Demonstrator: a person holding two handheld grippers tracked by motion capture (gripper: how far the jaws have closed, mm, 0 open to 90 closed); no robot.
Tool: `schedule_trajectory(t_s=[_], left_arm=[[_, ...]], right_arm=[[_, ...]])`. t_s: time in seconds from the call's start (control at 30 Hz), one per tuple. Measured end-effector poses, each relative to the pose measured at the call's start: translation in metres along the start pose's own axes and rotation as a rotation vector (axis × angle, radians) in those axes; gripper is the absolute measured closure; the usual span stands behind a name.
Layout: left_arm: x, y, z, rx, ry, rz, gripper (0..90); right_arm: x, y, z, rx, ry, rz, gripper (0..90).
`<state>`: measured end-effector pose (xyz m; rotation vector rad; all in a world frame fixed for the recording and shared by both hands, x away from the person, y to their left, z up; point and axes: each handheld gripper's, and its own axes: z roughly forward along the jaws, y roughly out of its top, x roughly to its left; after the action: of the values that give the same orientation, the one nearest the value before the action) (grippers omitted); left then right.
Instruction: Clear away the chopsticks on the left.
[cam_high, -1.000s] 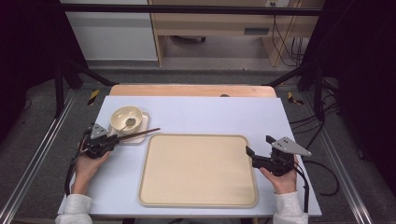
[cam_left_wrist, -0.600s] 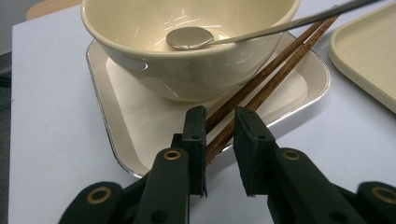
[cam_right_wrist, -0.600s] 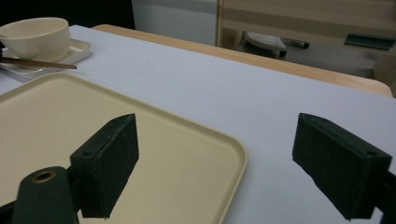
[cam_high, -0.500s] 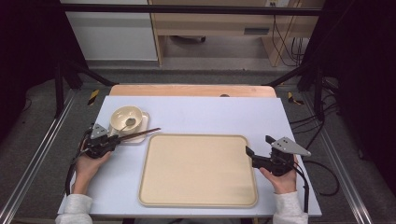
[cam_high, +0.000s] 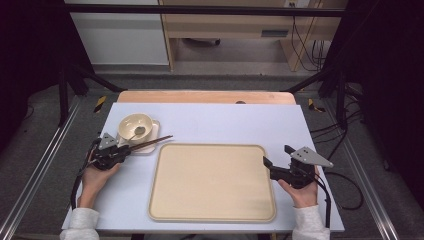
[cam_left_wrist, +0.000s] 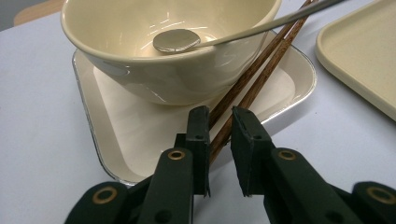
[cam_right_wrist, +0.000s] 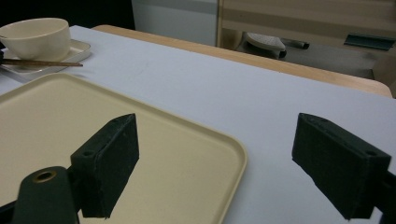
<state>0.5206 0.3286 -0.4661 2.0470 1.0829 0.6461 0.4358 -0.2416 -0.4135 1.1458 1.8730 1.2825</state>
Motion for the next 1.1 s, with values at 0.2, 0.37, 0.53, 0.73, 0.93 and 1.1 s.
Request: schedule_trajectory(t_s=[0.2, 0.37, 0.53, 0.73, 0.93, 1.1], left_arm=[[-0.0008, 0.0003, 0.0, 0.005, -0.006, 0.001, 76.5], [-0.0014, 0.0011, 0.0003, 0.008, -0.014, -0.003, 77.3], [-0.0014, 0.0001, 0.003, 0.014, -0.037, -0.008, 73.6], [-0.0019, 0.0006, 0.0036, 0.011, -0.038, -0.017, 74.5], [-0.004, 0.0018, 0.0029, 0.011, -0.027, 0.0, 79.6], [-0.0049, 0.0024, 0.0027, 0.012, -0.026, 0.007, 80.3]], right_arm=[[0.0003, -0.0001, 0.0005, 0.001, 0.001, -0.003, 15.0], [0.0005, -0.0001, 0.0004, -0.001, 0.003, -0.001, 15.1], [0.0004, -0.0001, 0.0004, 0.0, 0.004, 0.0, 15.1], [0.0002, 0.0, 0.0002, -0.001, 0.004, -0.002, 15.3], [0.0004, -0.0001, 0.0006, 0.001, 0.002, -0.002, 15.3], [0.0005, 0.0, 0.0004, 0.0, 0.004, 0.0, 15.4]])
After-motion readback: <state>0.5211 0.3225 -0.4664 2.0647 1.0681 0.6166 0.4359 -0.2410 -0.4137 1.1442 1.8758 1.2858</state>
